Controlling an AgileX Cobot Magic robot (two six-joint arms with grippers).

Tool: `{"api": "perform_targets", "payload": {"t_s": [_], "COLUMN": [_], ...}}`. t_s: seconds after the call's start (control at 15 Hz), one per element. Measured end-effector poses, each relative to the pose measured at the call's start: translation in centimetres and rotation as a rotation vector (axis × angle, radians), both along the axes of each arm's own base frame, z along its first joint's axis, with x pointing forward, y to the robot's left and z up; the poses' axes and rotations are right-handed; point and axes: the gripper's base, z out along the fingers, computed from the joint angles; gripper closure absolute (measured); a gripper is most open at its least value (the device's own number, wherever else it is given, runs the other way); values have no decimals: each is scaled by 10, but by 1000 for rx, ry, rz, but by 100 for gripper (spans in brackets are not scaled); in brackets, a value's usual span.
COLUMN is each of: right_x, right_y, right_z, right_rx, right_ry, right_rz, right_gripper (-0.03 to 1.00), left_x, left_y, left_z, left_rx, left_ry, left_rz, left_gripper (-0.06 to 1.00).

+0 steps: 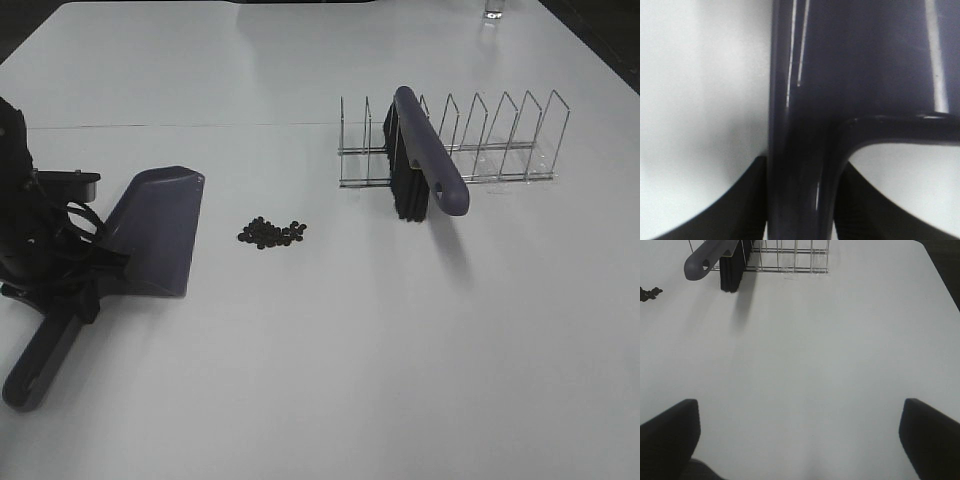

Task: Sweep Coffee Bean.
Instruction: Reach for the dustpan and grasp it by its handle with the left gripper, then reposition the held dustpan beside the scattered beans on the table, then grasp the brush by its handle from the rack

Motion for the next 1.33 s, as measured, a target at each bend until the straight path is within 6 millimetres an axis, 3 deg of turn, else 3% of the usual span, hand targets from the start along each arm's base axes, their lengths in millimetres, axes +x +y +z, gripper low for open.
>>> {"api": "perform_targets", "payload": {"t_s": [0.73,1.0,1.33], "right_x": [0,0,0], "right_y": [0,-3,-9], "right_z": [0,0,1], "right_rx": [0,-34,-97], "right_ry": [0,-2,-13], "right_rz": [0,-21,-58], "right_gripper": [-1,-1,-1], "left_x": [2,-5,-5], "left_y": [-1,-24,-21], "left_z": [0,0,0], "left_rx": [-5,2,34], "left_ry": [-25,-22,-19], "left_rz": [-65,-62,-44], "left_gripper": [61,61,61]}}
